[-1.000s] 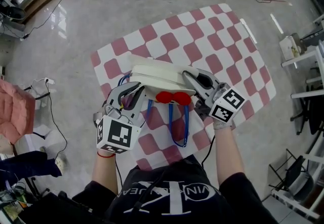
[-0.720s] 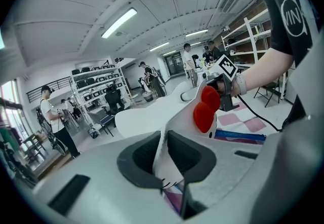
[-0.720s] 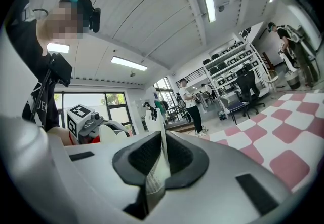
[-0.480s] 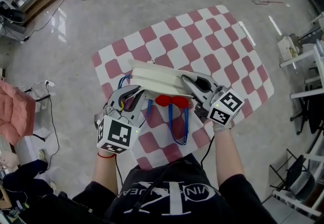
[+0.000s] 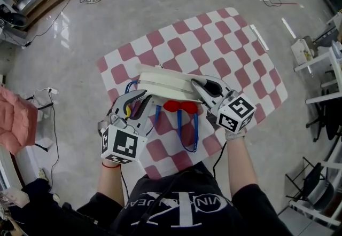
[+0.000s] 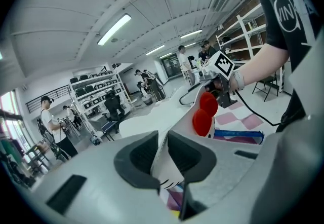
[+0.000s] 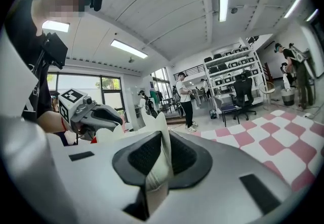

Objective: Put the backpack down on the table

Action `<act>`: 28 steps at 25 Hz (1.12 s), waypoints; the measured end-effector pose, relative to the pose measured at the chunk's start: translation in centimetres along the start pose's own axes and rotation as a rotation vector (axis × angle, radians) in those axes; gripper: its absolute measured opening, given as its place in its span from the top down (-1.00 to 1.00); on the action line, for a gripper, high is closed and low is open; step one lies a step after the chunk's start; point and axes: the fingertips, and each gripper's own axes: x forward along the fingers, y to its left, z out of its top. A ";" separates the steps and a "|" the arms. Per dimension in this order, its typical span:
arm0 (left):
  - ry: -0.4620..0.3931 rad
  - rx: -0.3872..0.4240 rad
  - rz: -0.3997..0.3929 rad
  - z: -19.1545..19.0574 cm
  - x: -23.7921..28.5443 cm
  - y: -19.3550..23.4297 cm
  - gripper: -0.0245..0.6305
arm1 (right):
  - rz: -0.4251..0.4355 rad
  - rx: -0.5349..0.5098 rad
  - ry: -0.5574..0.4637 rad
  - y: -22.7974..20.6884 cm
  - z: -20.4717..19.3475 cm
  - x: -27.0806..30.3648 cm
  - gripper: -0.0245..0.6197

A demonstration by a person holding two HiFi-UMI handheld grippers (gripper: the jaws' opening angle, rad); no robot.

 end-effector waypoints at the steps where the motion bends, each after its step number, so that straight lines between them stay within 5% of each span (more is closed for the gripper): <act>1: 0.004 0.020 0.005 0.2 -0.1 0.0 0.78 | -0.007 -0.007 0.005 -0.1 0.0 0.0 0.86; 5: 0.016 0.104 0.025 0.7 -0.4 0.0 0.78 | -0.026 -0.036 0.021 -0.1 0.0 0.0 0.86; 11: -0.083 0.181 0.024 3.3 -1.9 -0.4 0.78 | -0.049 -0.055 0.036 -0.1 0.2 -0.1 0.85; 16: -0.056 0.235 -0.013 2.7 -2.1 -1.9 0.78 | -0.063 -0.068 0.043 -0.1 0.2 -0.1 0.85; 28: -0.031 0.095 -0.053 0.6 -1.6 -2.7 0.78 | -0.099 -0.101 0.036 0.0 1.0 -0.7 0.82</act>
